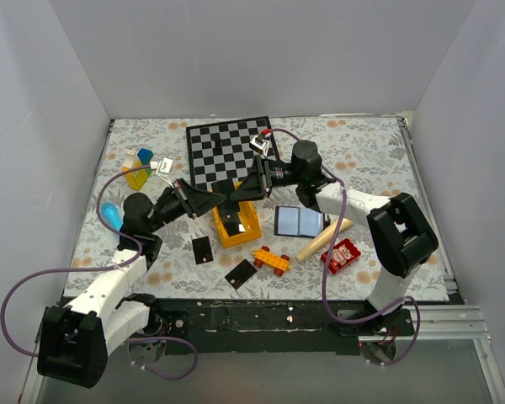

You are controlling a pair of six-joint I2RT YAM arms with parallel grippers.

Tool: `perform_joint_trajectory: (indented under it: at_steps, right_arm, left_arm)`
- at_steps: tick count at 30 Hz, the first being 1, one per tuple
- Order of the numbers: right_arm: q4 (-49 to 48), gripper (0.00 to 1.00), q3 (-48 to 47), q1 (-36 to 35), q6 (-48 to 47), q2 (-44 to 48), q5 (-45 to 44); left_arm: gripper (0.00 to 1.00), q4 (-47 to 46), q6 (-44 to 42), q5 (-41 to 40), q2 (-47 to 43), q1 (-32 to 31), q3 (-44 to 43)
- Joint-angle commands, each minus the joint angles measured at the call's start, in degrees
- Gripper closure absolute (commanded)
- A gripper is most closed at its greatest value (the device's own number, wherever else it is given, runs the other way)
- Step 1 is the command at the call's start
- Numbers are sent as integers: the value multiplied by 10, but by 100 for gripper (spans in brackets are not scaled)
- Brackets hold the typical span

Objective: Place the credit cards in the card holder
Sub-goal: Insert the credit card into the card holder.

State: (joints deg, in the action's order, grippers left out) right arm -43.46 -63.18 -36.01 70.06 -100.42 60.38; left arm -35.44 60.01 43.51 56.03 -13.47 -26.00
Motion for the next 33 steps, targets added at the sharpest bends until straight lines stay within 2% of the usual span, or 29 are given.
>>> perform_joint_trajectory:
  at_steps: [1,10,12,16,17,19,20,22,23,25,29,31,33]
  right_arm:
    - [-23,64,-13,1,-5,21,4]
    - [-29,65,-12,1,0,22,3]
    - [-29,70,-13,0,1,22,4]
    - [-29,99,-12,0,0,23,3]
    - [-30,99,-11,0,0,22,3]
    - [-32,99,-1,2,-2,32,-5]
    - [-24,99,12,7,-12,43,-15]
    - [68,99,35,30,-70,78,-47]
    - [144,99,44,44,-117,100,-66]
    - [291,99,53,76,-220,152,-114]
    - [546,99,41,119,-393,213,-227]
    - [599,99,52,139,-430,226,-250]
    - [602,99,78,159,-433,235,-248]
  left_arm:
    - [100,-12,-5,-2,0,-7,-19]
    - [100,-28,1,4,14,-16,-17]
    - [100,-28,0,5,15,-19,-18]
    - [100,-20,-4,2,12,-18,-19]
    - [100,-17,-5,1,11,-19,-19]
    - [84,0,-14,-4,12,-19,-25]
    - [71,21,-24,-9,10,-18,-30]
    - [52,77,-60,-28,3,-18,-52]
    - [45,105,-78,-39,0,-18,-64]
    - [38,166,-113,-62,-1,-17,-86]
    - [36,243,-168,-77,44,-19,-137]
    - [36,253,-179,-70,81,-23,-156]
    - [36,266,-197,-73,119,-35,-178]
